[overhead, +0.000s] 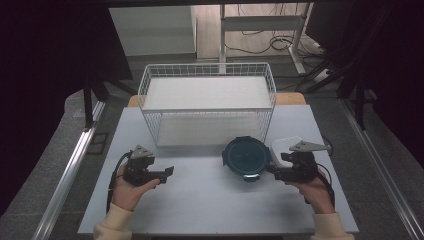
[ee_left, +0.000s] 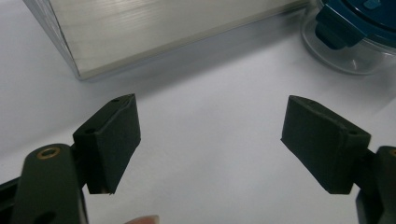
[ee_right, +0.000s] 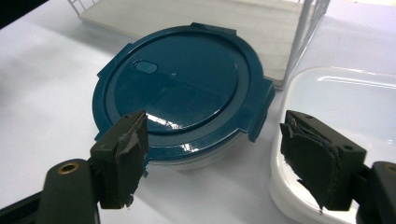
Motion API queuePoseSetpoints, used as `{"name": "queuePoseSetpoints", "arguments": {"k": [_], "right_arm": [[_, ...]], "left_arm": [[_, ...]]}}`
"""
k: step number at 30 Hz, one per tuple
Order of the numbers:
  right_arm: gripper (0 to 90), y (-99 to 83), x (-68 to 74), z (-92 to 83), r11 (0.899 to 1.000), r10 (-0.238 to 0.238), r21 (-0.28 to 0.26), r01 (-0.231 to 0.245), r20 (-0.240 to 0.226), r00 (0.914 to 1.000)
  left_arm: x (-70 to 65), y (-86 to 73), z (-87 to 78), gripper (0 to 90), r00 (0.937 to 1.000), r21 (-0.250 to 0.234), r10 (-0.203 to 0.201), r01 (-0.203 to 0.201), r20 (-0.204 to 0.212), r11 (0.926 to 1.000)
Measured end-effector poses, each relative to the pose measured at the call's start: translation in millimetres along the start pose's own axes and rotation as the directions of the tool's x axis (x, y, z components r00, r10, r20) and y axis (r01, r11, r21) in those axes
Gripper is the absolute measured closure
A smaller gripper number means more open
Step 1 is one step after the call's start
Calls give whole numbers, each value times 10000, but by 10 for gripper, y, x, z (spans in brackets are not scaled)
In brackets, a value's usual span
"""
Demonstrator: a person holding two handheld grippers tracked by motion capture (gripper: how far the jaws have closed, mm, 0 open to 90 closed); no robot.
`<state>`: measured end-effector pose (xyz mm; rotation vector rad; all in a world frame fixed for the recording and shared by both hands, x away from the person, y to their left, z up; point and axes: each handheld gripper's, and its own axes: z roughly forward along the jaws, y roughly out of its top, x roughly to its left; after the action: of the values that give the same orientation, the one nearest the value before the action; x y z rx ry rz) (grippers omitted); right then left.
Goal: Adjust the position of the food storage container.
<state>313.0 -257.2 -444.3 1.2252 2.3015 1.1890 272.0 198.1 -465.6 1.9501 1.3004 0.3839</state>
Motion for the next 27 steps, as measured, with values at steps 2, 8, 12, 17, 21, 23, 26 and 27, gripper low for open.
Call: {"name": "queuePoseSetpoints", "arguments": {"k": [2, 8, 12, 17, 21, 23, 26, 27], "right_arm": [[242, 2, -4, -7, 10000, 28, -40, -28, -45, 10000], [269, 19, 33, -58, 10000, -56, -31, 55, -358, 9993], [298, 29, 41, -55, 10000, 45, 29, -44, -437, 9990], [317, 9, 97, -30, 9996, -140, 232, 151, -457, 9989], [354, 22, 90, -36, 9998, -9, 222, 19, -453, 9990], [369, 27, 80, -49, 9998, -47, 213, 56, -434, 9990], [388, 34, 68, -53, 9996, -21, 263, 31, -389, 9992], [394, 37, 69, -52, 9995, -20, 314, 32, -377, 9993]], "left_arm": [[-5, 4, -7, 196, 10000, 6, -39, 39, -61, 10000], [-38, 17, -62, 196, 9999, -61, -33, 32, -122, 10000], [-56, -1, -103, 196, 9998, 32, 61, -61, -173, 10000], [-55, -10, -141, 193, 10000, 1, 32, -32, 64, 10000], [-8, 9, -118, 192, 9999, 64, 6, -6, 114, 10000], [14, -1, -83, 192, 9999, 196, -41, 38, 128, 9998], [6, -2, -85, 191, 9999, 194, -30, 28, 106, 9998], [-4, 0, -92, 191, 9999, 186, -13, 11, 116, 9998]]}}
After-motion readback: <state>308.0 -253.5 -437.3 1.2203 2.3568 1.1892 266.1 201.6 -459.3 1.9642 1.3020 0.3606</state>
